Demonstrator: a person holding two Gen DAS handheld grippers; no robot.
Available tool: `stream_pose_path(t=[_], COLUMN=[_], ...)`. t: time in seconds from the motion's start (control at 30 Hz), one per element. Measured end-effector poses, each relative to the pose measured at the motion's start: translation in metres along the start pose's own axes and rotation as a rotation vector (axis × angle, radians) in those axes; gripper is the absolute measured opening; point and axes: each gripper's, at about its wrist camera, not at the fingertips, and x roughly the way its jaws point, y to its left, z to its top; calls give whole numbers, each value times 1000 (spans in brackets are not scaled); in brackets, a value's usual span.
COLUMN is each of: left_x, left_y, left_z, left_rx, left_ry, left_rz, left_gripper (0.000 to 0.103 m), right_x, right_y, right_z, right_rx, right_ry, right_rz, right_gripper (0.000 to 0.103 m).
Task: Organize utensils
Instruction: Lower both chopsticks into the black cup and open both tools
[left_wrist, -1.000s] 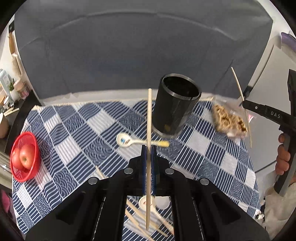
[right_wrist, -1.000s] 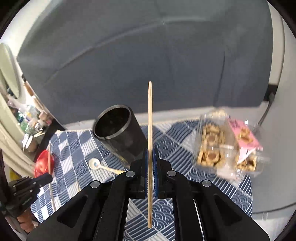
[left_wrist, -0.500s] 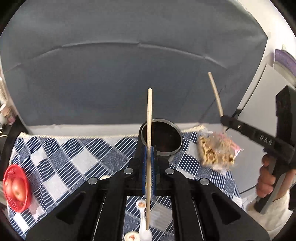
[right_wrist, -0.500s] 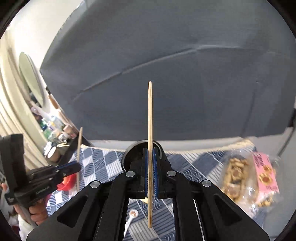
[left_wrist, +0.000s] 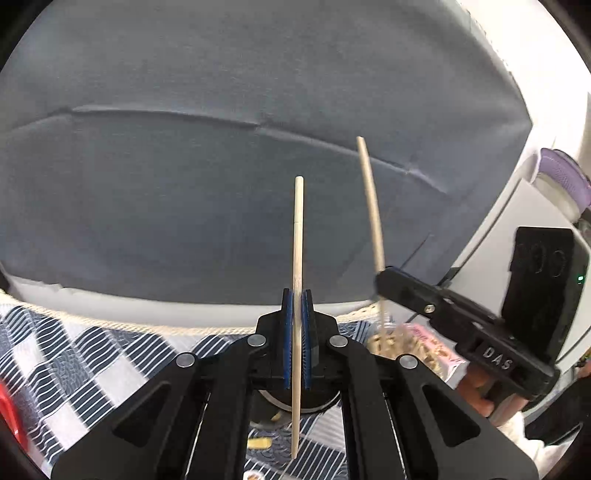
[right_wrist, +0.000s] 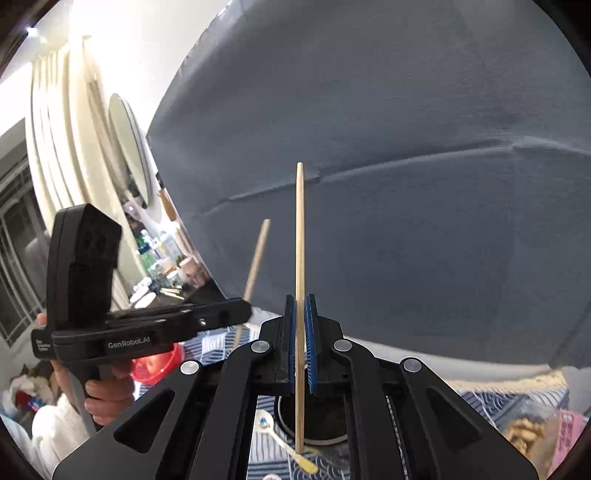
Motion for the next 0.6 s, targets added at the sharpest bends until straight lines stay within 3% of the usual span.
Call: stream_pose_path(t=[0.2, 0.4, 0.6], left_x=[25, 46, 60], left_y=[0, 10, 22], left_z=[7, 2, -17], left_rx=[45, 30, 10], left_ry=[-45, -97, -68], left_rz=[-69, -140, -143], left_gripper=[5, 5, 5], right_x=[18, 28, 44], right_y=[-16, -34, -37], right_z=[-3, -17, -38], right_rx=[-10, -1, 7], right_ry=[-22, -23, 46], right_rz=[17, 5, -27], right_gripper=[5, 5, 5])
